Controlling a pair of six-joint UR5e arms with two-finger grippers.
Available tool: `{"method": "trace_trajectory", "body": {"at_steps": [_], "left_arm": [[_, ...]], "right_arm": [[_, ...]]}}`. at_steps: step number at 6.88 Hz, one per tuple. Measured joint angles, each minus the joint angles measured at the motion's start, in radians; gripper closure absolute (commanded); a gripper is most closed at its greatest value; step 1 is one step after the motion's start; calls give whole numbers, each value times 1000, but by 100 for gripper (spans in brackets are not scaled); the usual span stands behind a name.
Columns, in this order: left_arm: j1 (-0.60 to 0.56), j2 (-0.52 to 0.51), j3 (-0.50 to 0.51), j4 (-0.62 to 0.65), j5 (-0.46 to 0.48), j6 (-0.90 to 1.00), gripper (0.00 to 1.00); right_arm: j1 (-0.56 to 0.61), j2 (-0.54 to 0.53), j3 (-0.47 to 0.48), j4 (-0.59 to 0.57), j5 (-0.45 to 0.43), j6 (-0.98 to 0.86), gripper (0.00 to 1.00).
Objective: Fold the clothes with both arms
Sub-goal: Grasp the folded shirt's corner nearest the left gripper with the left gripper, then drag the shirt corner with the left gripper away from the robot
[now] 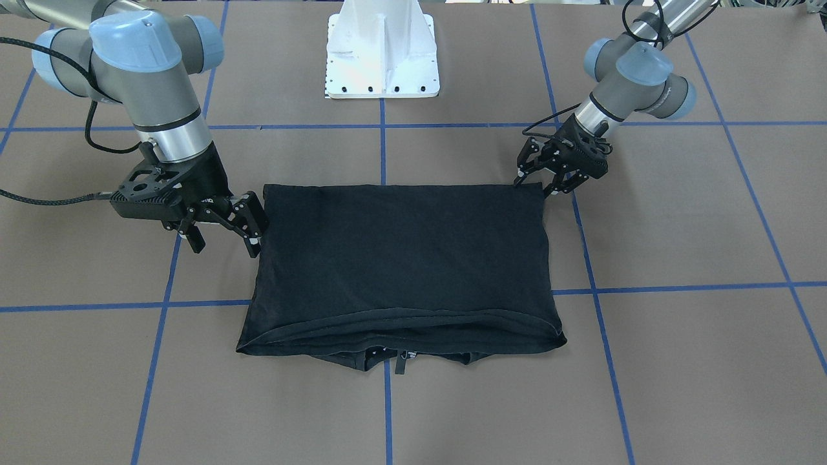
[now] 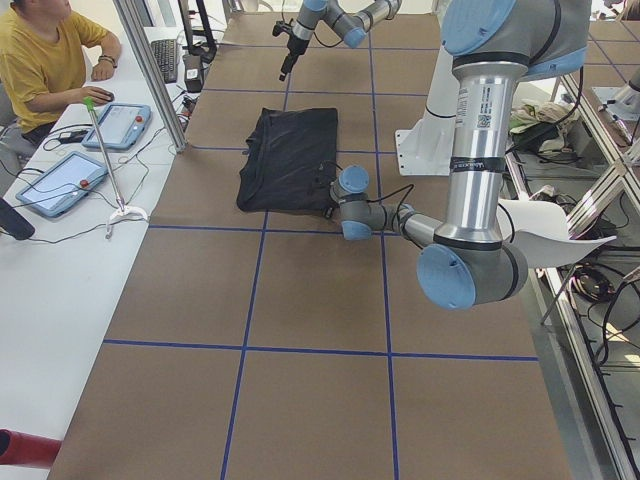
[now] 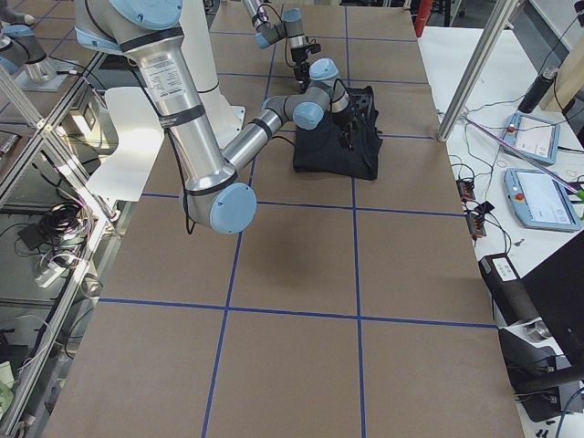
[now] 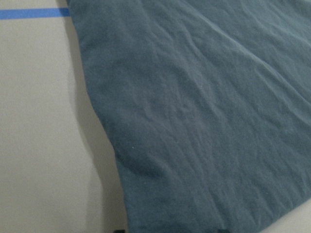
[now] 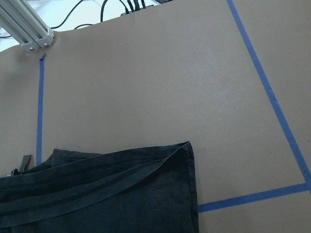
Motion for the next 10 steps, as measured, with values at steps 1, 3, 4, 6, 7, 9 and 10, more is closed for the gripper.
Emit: {"method": "trace_trajectory", "body": {"at_steps": [1,3,4,6,7,9,10], "left_arm": [[4,0,0,0,1,0,59],[6,0,3,1,1,0,100],[6,1,2,1,1,-1,100],[0,3,-6,2,-3,6,100],[-18,2,-4,5,-5,32,100],[-133,-38,57,13,-9,148,100],[-204,-118,145,26,-11,202,100]], "right_arm": [[0,0,0,0,0,0,0],[0,0,0,0,0,0,0],[0,0,-1,0,1,0,0],[-1,0,-1,0,3,0,0],[-2,0,-2,0,4,0,0],[-5,1,-4,0,5,0,0],[-6,1,-5,0,5,0,0]]}}
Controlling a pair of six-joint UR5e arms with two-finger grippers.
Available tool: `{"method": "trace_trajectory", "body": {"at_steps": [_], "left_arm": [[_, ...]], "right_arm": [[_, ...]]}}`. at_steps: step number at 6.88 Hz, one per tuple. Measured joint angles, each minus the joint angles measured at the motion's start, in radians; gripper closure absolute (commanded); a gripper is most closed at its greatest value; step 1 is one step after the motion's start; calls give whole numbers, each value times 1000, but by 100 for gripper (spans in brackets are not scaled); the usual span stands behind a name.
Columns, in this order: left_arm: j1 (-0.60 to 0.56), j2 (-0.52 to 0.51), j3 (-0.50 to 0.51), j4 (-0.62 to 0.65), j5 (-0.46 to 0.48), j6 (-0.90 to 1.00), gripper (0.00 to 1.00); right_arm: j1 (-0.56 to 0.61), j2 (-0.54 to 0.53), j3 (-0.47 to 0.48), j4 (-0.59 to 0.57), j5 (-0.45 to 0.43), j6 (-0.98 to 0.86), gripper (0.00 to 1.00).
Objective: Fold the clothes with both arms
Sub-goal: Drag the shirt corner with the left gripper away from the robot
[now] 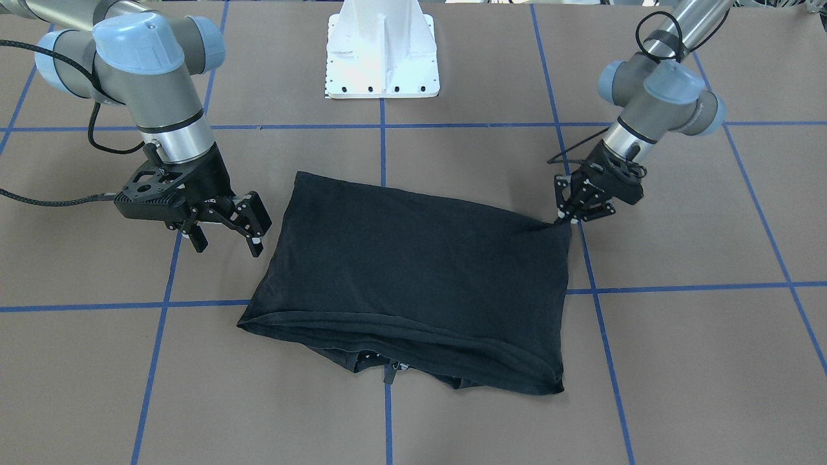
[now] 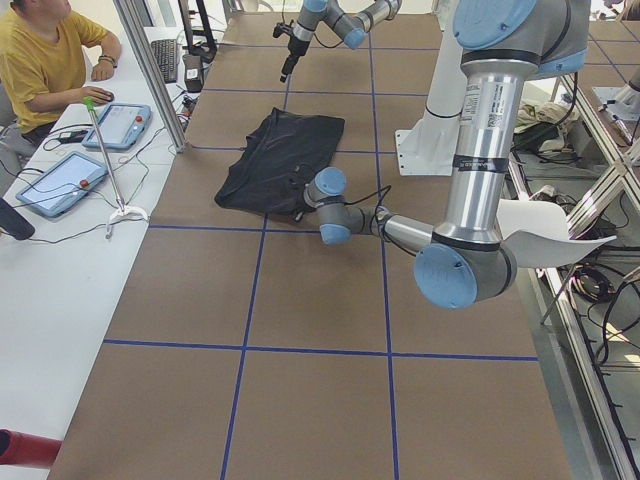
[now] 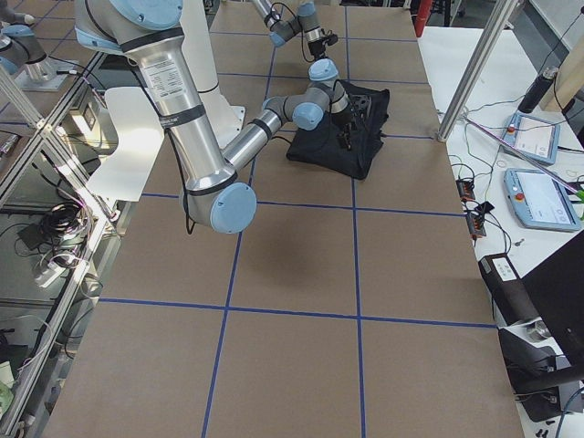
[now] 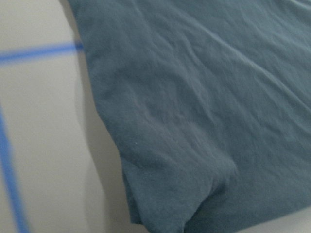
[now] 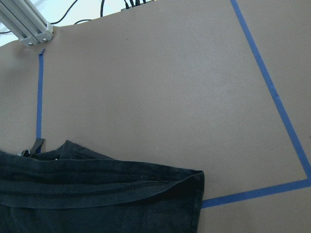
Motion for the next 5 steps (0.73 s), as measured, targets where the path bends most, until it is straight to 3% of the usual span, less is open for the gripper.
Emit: {"method": "trace_trajectory", "body": {"at_steps": [4,5], "left_arm": [[-212,-464,565,69,0,222,100],[-230,-529,650,70,1,251,4]], "right_arm": [[-15,2,3,0,-8,1,0],[-19,3,3,0,-9,0,0]]}}
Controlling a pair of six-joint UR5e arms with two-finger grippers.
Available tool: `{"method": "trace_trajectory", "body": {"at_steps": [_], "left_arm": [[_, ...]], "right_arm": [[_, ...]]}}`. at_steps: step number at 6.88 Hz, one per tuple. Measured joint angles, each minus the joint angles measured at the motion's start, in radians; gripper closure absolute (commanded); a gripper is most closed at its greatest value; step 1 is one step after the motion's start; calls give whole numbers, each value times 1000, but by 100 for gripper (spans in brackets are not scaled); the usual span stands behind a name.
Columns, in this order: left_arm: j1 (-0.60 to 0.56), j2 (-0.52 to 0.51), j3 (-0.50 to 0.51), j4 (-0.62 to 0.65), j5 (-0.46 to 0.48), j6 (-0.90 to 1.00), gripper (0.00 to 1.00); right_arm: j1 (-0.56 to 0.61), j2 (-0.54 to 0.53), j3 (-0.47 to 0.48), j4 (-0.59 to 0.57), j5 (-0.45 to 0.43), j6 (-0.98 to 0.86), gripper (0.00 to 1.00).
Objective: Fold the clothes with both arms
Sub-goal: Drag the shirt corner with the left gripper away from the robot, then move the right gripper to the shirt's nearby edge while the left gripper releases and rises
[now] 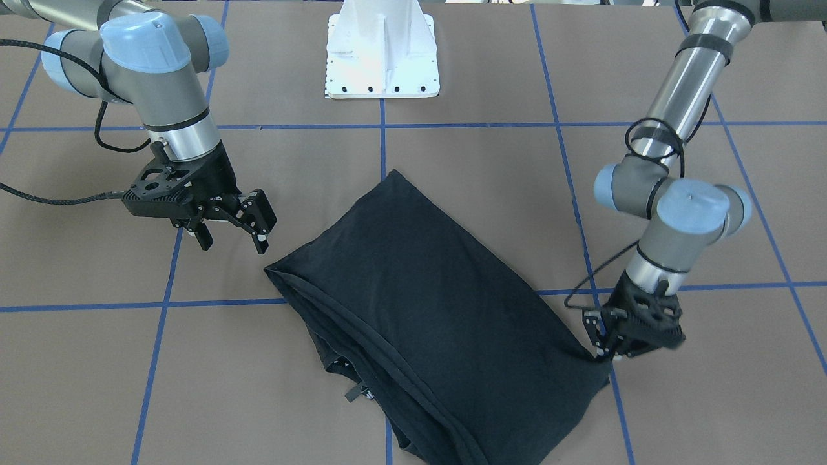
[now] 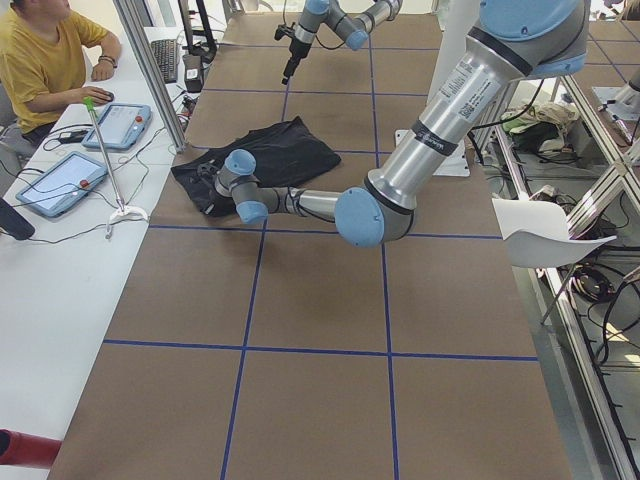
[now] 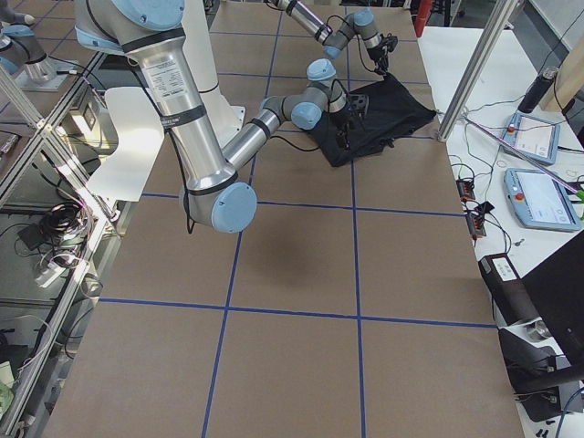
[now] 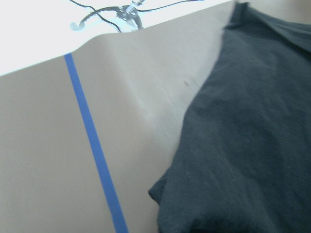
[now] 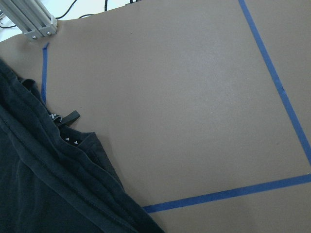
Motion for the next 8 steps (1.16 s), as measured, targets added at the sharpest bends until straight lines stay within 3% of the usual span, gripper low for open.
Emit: {"method": "trace_trajectory", "body": {"at_steps": [2,4,6,8], "left_arm": [[-17,-19,26,-13,-6,39,0],[-50,65,-85,-27,-103,68,0],[-74,172,-220,-30,-195,70,0],[-79,209,-262,-33,-209,60,0]], "right_arm": [[-11,5,-6,1,-1,0,0],[-24,56,-71,23,-18,10,0],[-28,175,-292,177,-53,62,0],[-33,314,-542,323,-97,101,2]]}}
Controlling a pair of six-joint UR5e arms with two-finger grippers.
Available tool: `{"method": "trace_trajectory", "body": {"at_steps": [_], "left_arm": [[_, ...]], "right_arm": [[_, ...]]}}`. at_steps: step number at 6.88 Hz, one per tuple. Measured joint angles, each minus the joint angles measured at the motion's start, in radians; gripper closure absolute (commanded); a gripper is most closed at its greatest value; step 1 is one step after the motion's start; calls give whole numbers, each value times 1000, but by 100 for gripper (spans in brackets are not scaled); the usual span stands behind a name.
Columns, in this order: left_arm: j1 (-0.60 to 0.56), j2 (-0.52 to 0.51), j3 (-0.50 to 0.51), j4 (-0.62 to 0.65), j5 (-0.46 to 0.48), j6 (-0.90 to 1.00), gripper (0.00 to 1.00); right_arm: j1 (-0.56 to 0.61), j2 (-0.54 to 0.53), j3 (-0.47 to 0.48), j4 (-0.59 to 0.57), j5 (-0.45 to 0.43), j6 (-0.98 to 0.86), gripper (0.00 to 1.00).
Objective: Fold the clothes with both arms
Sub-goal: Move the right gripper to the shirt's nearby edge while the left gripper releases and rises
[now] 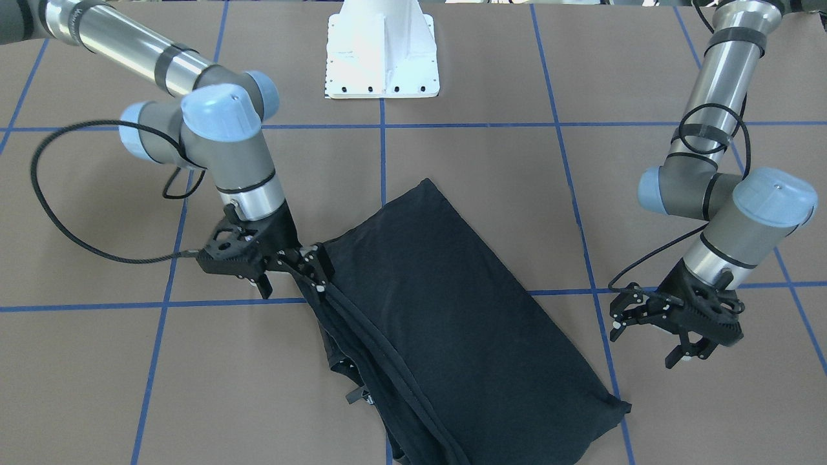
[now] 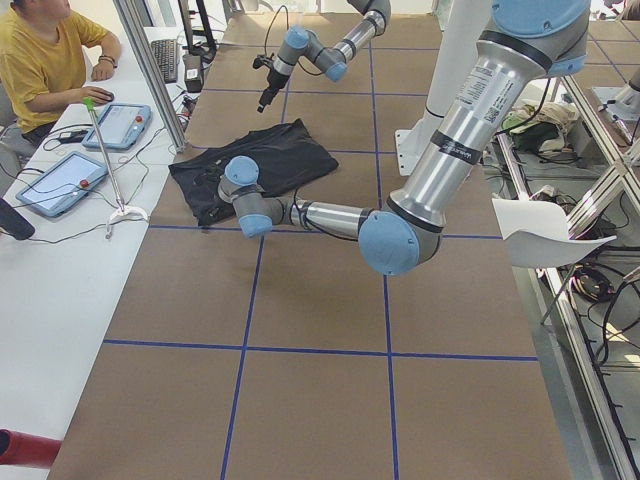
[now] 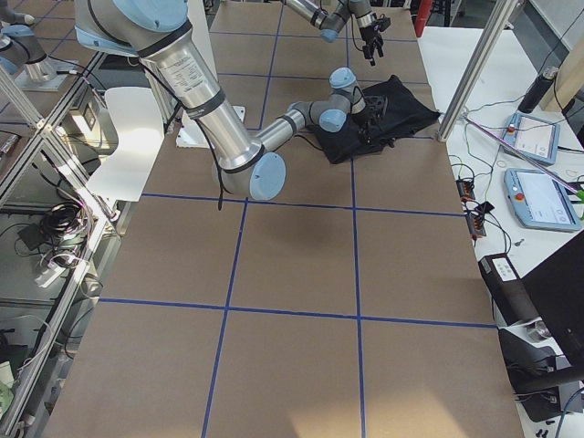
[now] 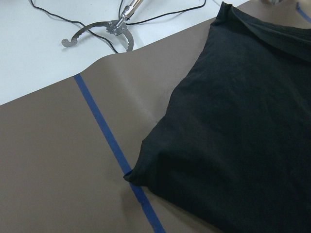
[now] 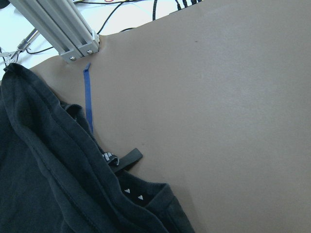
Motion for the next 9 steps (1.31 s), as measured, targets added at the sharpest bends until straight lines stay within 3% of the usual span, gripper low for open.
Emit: {"method": "trace_trajectory", "body": {"at_steps": [2,4,6,7,8,9], "left_arm": [[-1,5,-4,0,-1,-4,0],[0,6,-4,1,-1,-4,0],[0,8,-2,1,-1,-4,0],[1,10,-1,1,-1,-4,0],[1,11,0,1,-1,-3,0],[1,12,0,1,-1,-3,0]], "right_arm": [[-9,60,-139,82,-22,6,3],[-35,65,-181,96,-54,4,5],[-62,64,-196,96,-89,-2,14],[-71,65,-208,96,-104,-5,25],[-78,65,-217,96,-113,-14,68],[-81,67,-222,96,-117,-22,100]]}}
